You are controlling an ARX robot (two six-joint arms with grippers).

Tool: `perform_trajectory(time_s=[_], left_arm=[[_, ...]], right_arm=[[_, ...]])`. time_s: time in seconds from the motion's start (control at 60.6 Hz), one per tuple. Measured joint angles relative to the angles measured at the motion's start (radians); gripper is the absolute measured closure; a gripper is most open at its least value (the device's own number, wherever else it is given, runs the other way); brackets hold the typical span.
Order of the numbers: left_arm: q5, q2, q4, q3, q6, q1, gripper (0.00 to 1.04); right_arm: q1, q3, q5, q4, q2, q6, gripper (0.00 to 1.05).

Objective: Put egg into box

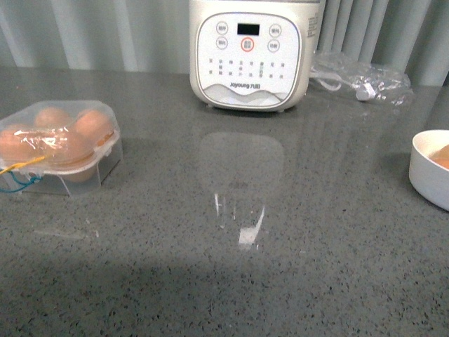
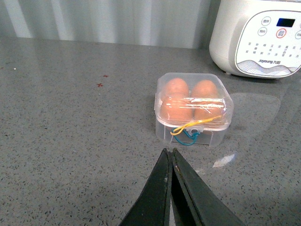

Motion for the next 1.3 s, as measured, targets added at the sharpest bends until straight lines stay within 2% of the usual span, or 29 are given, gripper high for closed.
perform_trajectory(time_s=[0.611,0.726,0.957,0.99,1.188,1.304], left_arm=[[0.000,-0.158,-0.090,-0.034,0.000,0.000,1.01],[0.000,-0.293,-0.256,-0.034,0.000,0.000,1.01],[0.000,-0.328,-0.266,-0.034,0.000,0.000,1.01],[0.000,-0.328,-0.266,-0.034,0.000,0.000,0.99],[0.000,-0.328,-0.267,-0.034,-0.001,0.000,0.67],[0.000,-0.328,-0.267,-0.034,0.000,0.000,0.40]], right_arm=[[0.000,0.000,0.000,0.000,0.000,0.000,0.07],[0.000,0.000,0.000,0.000,0.000,0.000,0.07],[0.000,0.000,0.000,0.000,0.000,0.000,0.07],[0.000,0.000,0.000,0.000,0.000,0.000,0.07],[0.000,0.000,0.000,0.000,0.000,0.000,0.07],[0.000,0.000,0.000,0.000,0.000,0.000,0.07]])
